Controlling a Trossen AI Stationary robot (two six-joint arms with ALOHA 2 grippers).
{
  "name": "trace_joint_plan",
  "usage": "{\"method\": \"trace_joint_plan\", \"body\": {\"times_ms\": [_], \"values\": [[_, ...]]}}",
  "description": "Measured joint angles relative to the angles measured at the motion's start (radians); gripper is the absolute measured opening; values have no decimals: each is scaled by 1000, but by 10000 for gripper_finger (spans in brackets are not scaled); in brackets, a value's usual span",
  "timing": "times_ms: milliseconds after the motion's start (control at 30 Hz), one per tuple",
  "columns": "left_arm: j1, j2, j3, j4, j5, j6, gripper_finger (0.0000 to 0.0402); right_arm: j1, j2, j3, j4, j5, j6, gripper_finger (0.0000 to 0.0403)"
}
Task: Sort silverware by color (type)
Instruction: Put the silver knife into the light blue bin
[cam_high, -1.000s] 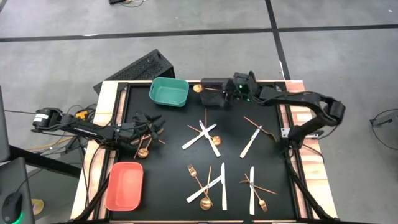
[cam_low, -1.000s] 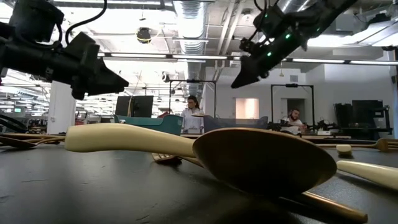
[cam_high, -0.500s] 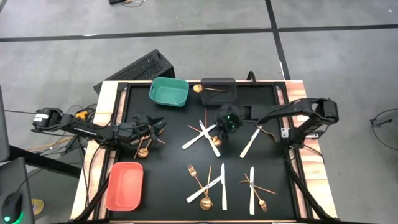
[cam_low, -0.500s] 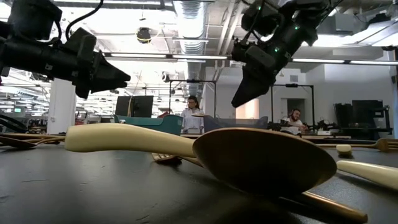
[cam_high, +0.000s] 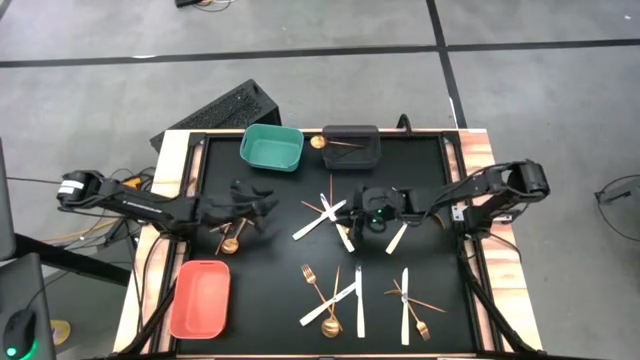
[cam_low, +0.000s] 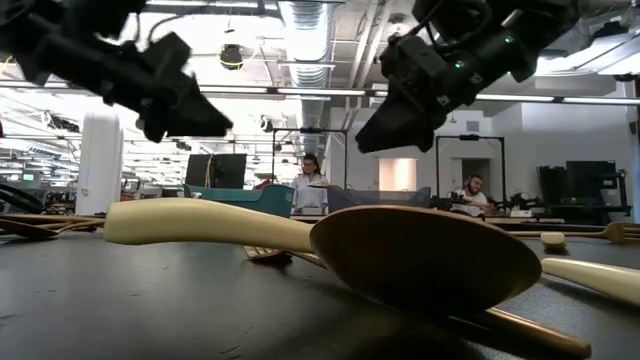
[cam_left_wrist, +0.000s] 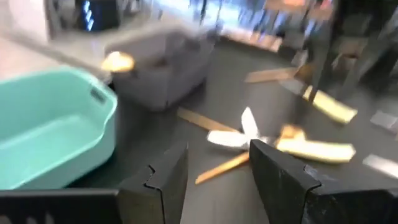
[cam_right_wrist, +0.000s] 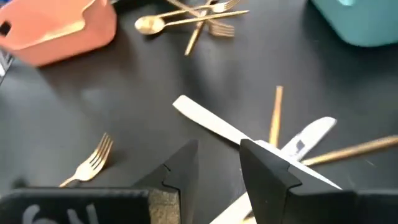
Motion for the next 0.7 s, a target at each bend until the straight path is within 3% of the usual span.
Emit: {"method": "trace_joint_plan", "body": {"times_ms": [100,200,267,467,700], "values": [[0,76,76,-170,-32,-84,160,22,2,-36,26,45,47,145],[0,152,105,-213,-48,-134,160,55,3,-70,70,138,114,145],[3,210,110,-152,-10,-120,160,70,2,-87,64,187,152,145],[31,393,122,189,267,27,160,77,3,-99,64,203,171,145],[31,590,254,174,336,89,160,101,-10,-99,29,211,191,145]]}}
